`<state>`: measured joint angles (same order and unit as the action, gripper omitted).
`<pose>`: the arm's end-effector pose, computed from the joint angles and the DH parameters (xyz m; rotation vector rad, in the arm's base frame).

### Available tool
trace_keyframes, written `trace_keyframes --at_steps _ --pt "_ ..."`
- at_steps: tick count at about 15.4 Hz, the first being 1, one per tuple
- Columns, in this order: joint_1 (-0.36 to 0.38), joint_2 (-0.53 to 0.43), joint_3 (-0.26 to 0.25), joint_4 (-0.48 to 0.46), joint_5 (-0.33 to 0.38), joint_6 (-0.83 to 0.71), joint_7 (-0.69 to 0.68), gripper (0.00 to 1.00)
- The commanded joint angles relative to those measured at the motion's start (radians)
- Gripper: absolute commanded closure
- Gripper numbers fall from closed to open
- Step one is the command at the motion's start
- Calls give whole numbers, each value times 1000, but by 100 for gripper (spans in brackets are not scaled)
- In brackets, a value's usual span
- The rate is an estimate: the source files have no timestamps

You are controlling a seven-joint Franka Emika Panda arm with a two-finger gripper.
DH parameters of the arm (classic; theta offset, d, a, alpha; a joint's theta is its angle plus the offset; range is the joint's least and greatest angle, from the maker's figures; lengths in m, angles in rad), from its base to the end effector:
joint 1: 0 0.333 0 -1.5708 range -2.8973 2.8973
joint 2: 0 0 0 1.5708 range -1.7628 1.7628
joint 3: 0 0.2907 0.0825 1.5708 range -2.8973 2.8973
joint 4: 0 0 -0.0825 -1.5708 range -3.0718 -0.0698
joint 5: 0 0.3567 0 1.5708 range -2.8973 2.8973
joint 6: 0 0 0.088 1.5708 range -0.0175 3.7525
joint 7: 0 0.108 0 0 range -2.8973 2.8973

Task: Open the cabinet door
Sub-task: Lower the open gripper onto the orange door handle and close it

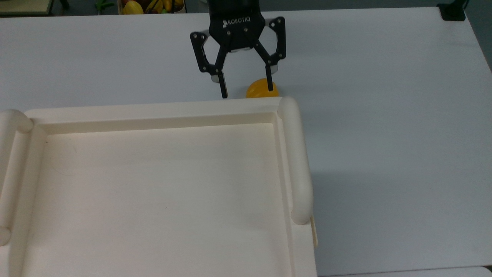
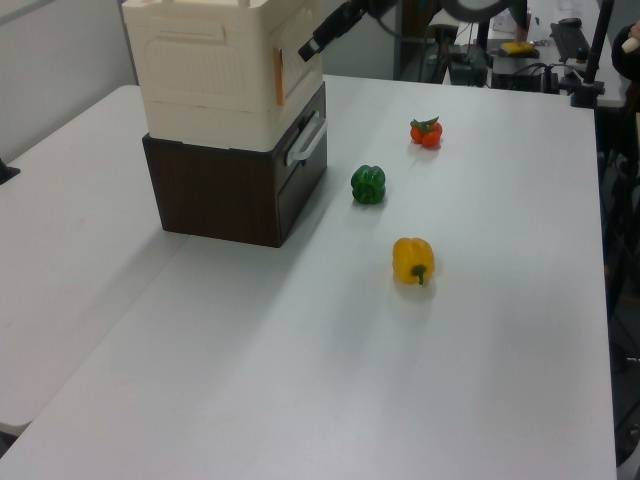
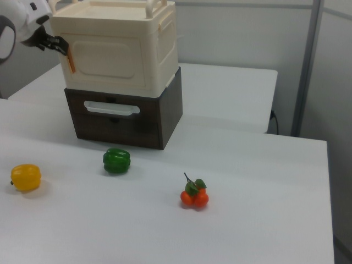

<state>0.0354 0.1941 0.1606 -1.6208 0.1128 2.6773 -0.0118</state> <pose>0.6320 0.1118 0.5939 -2.6828 -0.1517 -1.2176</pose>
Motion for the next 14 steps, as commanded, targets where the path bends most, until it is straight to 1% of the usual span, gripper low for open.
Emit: trace_keyframes --at_steps 1,3,5,6,9,12,14 --pt "11 68 -1 21 -24 113 -14 25" --pt "15 99 -1 22 -38 165 -17 25" --pt "15 117 -1 36 -65 174 -14 25" --pt "17 128 -1 47 -67 177 -14 25" --pt "17 166 -1 78 -90 194 -14 30" --pt "17 180 -1 78 -102 231 -16 39" --pt "17 180 -1 78 -131 231 -16 52"
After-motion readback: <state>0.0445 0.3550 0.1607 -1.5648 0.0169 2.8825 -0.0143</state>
